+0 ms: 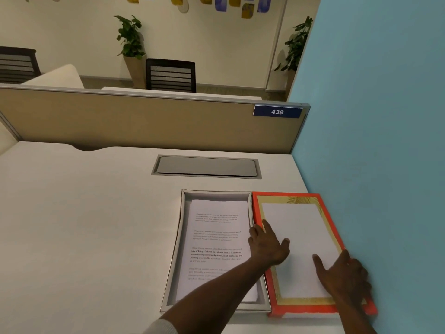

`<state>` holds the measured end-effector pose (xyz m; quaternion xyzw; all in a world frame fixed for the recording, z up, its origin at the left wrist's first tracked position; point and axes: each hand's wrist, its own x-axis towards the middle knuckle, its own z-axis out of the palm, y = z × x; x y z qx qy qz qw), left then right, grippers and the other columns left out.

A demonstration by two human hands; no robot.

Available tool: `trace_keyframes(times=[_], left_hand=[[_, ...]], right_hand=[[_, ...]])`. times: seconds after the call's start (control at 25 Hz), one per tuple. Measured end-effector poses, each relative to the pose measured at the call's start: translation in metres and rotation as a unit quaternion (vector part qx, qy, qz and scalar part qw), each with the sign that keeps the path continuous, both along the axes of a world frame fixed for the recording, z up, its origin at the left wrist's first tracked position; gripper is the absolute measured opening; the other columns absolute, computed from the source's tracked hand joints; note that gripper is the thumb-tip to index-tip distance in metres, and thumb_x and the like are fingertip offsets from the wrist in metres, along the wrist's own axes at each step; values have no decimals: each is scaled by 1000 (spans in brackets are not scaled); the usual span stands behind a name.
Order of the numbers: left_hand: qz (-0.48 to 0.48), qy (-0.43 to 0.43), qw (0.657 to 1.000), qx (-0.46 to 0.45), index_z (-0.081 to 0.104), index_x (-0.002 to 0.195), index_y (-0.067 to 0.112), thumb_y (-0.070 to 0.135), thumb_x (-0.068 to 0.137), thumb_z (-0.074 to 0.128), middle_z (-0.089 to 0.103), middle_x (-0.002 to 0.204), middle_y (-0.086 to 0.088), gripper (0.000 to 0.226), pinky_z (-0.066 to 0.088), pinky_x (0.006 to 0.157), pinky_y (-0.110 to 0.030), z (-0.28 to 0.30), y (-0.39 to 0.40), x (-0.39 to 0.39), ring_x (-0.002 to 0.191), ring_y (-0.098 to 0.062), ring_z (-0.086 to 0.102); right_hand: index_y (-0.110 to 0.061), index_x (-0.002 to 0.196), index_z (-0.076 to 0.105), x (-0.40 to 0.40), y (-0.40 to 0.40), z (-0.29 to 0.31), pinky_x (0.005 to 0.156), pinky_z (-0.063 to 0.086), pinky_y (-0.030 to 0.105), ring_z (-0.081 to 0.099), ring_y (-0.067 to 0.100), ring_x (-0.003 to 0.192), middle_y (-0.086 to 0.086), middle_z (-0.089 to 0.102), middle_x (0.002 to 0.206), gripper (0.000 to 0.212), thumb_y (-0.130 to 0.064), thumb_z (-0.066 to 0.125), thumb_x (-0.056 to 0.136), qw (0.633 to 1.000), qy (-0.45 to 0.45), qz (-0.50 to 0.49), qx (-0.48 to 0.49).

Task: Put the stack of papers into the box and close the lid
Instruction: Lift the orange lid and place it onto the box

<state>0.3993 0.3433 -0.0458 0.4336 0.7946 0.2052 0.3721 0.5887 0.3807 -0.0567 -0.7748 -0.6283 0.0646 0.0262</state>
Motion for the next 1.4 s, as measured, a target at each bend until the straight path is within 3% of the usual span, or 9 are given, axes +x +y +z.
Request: trace_keyframes(times=[0.2,0.52,0.64,0.76,0.88,1.0,1.08,1.2,1.4], left_hand=[[48,-60,997,-12,-6,161,20,64,89,52,3,170,-18,102,10,126,-55,18,13,5,158,-41,-1],[-10,-3,997,-82,-24,157,19,64,87,57,-26,165,-24,116,-5,125,-54,6,15,25,154,-43,-23],[9,1,997,-78,-17,159,15,63,87,57,-11,165,-31,114,2,126,-54,10,25,25,155,-47,-10],[85,27,994,-66,8,160,4,62,84,58,19,162,-31,108,20,123,-53,14,39,15,151,-48,17],[169,30,984,-50,34,148,-2,59,80,63,43,149,-24,96,37,113,-50,11,51,0,137,-42,39],[192,22,980,-38,51,132,2,56,81,62,48,140,-19,75,41,109,-49,7,59,-7,131,-40,44],[205,10,978,-30,55,127,5,51,85,61,49,137,-18,63,43,107,-49,5,58,-11,130,-39,45],[234,-33,972,8,46,136,6,43,89,63,49,137,-19,62,47,106,-51,3,55,-15,129,-40,49],[261,-48,962,69,34,141,13,40,93,65,50,138,-17,64,48,108,-56,13,58,-1,128,-40,53]], right_hand=[[-10,139,42,-4,4,-6,100,45,53,48,45,122,27,47,134,97,-81,47,75,999,-53,-7,-4],[-11,145,38,0,3,-16,101,44,53,46,41,124,23,45,137,101,-85,39,75,996,-88,-3,0],[-4,138,49,0,0,-19,91,46,51,48,42,112,27,49,124,97,-78,54,75,997,-69,8,24],[0,135,55,-1,-4,-16,87,45,49,50,42,109,30,52,122,94,-72,58,76,998,-63,18,23],[-2,141,51,-4,-9,-16,96,42,51,48,44,119,30,50,134,93,-73,47,82,998,-64,18,8],[-6,148,44,-4,-11,-22,106,36,53,42,43,130,26,44,145,93,-74,30,85,997,-73,19,24],[-8,150,40,-3,-11,-26,110,34,53,39,41,134,24,41,150,95,-75,23,85,996,-75,21,35],[-10,151,40,-2,-9,-29,111,33,53,38,40,136,22,40,151,99,-77,12,82,996,-78,16,43],[-11,150,42,0,-8,-33,109,35,54,41,40,133,23,42,149,96,-77,21,84,996,-70,12,48]])
